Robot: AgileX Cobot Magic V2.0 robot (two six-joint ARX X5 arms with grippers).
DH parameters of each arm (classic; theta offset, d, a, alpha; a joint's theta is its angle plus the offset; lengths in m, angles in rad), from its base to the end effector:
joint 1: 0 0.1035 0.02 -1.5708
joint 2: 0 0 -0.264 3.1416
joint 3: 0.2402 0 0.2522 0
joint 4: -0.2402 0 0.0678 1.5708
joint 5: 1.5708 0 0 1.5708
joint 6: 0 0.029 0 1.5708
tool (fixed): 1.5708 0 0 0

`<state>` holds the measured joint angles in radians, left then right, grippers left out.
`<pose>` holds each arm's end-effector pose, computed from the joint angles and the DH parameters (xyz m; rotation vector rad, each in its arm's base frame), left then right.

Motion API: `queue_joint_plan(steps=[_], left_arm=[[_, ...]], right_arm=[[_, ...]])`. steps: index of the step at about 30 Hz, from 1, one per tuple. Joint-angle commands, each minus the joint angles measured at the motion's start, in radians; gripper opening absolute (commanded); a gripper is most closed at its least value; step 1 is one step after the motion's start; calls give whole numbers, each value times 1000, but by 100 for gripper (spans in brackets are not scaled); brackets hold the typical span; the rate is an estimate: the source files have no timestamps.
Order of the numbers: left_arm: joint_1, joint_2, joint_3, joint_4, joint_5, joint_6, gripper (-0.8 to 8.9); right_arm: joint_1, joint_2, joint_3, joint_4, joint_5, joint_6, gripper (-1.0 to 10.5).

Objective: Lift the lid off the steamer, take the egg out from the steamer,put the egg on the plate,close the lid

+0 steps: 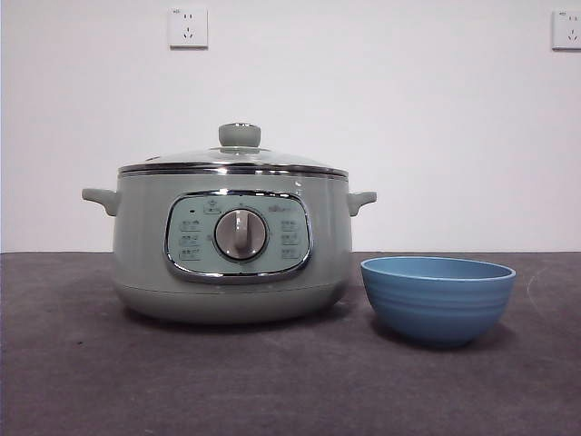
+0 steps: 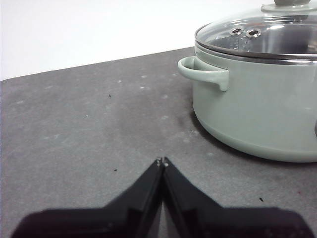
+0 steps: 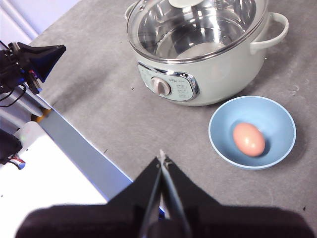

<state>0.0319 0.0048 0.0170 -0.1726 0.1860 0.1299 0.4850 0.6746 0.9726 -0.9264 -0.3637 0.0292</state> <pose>0.0954 -0.0023 0.1524 0.1119 0.1494 -0.1639 0.0900 0.0591 0.3419 -0.0127 0.6578 0.8103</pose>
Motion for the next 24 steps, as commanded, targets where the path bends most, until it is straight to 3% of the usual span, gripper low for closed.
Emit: queue_joint_plan(steps=[1, 5, 10, 14, 19, 24], left_arm=[[3, -3, -14, 5, 1, -6, -3], [3, -3, -14, 5, 0, -6, -3], [3, -3, -14, 5, 1, -6, -3], [3, -3, -14, 5, 0, -6, -3], [3, -3, -14, 5, 0, -6, -3], [3, -3, -14, 5, 0, -6, -3]], right_arm=[[-5, -12, -5, 13, 11, -48, 1], [-94, -106, -6, 44, 47, -134, 1], [-263, -281, -75, 126, 31, -125, 1], [-360, -441, -254, 282, 31, -150, 1], [-407, -580, -524, 534, 35, -92, 1], [-421, -655, -735, 684, 141, -23, 1]])
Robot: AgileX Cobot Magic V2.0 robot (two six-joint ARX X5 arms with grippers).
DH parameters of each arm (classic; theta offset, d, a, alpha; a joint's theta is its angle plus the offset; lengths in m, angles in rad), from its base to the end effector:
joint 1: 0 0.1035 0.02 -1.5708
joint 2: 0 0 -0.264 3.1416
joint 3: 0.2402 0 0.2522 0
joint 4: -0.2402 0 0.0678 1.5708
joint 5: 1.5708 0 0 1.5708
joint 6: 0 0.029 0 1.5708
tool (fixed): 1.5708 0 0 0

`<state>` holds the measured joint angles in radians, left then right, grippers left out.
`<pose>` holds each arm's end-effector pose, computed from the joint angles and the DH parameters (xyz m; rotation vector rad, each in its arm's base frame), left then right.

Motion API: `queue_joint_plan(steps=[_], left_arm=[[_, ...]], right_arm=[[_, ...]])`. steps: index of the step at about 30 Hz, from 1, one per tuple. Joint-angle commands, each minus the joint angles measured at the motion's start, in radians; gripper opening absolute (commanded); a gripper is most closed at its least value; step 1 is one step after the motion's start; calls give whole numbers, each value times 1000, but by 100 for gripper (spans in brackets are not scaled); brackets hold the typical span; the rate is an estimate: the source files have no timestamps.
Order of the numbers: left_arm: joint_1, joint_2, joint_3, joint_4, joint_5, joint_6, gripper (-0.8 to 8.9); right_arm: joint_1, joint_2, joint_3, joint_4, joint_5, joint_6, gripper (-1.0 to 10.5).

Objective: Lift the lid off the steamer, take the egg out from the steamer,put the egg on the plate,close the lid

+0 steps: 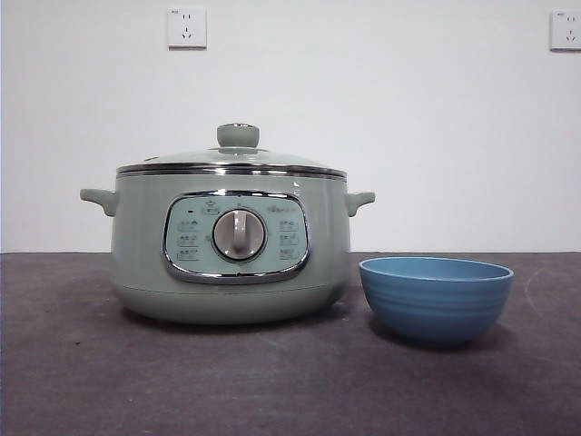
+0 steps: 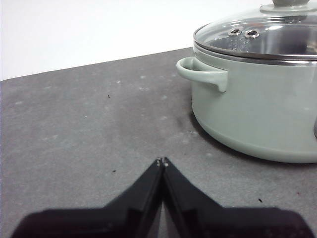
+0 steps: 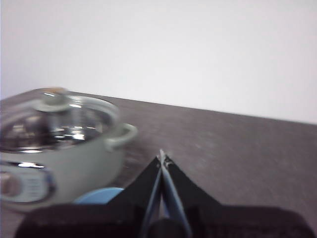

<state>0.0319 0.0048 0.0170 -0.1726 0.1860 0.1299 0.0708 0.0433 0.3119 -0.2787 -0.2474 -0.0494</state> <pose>0.0954 -0.0023 0.1524 0.1119 0.1494 -0.1639 0.0717 0.0122 0.2368 -0.0481 0.0022 0.3184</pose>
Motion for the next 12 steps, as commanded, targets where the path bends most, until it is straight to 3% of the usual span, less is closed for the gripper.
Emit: queue_joint_plan(steps=[1, 5, 12], left_arm=[[3, -3, -14, 5, 0, -6, -3], [3, -3, -14, 5, 0, -6, -3], [3, -3, -14, 5, -1, -6, -3]], right_arm=[[-11, -36, -105, 50, 29, 61, 1], [-13, -42, -198, 83, 75, 60, 1], [-19, -42, -266, 85, 75, 61, 1]])
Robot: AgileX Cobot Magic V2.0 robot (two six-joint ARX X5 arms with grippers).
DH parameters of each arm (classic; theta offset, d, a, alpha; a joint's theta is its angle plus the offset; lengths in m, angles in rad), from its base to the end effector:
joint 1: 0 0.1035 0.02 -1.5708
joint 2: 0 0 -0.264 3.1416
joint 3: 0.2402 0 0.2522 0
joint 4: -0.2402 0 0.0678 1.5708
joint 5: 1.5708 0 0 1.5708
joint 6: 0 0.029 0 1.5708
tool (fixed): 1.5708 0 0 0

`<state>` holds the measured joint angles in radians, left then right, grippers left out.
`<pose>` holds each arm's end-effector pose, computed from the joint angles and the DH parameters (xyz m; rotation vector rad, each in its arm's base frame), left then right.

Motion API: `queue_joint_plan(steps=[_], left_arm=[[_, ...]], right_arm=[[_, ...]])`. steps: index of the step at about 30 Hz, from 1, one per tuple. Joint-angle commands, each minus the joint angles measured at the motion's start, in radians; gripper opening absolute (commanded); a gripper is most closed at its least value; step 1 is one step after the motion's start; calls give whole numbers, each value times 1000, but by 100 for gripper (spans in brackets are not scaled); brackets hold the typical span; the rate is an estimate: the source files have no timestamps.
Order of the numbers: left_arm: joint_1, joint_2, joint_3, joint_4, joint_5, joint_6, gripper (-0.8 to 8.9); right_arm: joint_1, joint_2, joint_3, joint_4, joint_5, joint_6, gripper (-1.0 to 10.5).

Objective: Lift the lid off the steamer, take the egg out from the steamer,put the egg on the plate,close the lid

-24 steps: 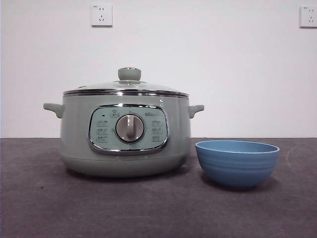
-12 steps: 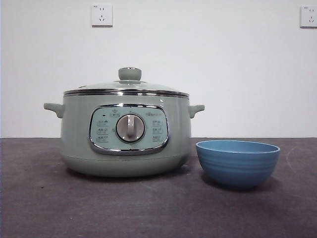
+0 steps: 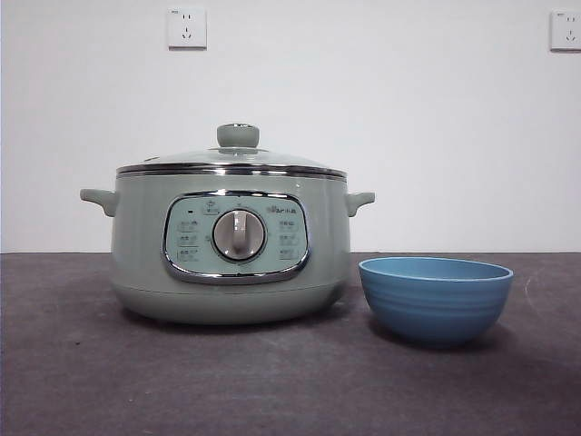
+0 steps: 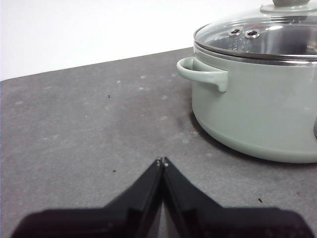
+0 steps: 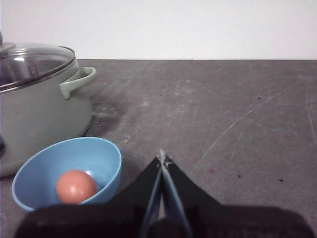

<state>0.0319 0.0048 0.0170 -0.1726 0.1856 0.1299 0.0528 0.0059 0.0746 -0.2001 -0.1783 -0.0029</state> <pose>0.0954 -0.0023 0.1524 0.1119 0.1494 -0.1635 0.0914 0.0100 0.1691 0.0054 0.1311 0.2310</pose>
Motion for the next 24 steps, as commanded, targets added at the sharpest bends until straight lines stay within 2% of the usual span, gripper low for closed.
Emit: queue_joint_plan(steps=[1, 4, 24], left_arm=[[3, -3, -14, 5, 0, -6, -3], [3, -3, -14, 5, 0, -6, -3], [3, -3, -14, 5, 0, -6, -3]], right_arm=[[-1, -4, -39, 7, 6, 19, 1], [-1, -4, -65, 19, 7, 40, 1], [0, -4, -66, 27, 2, 39, 1]])
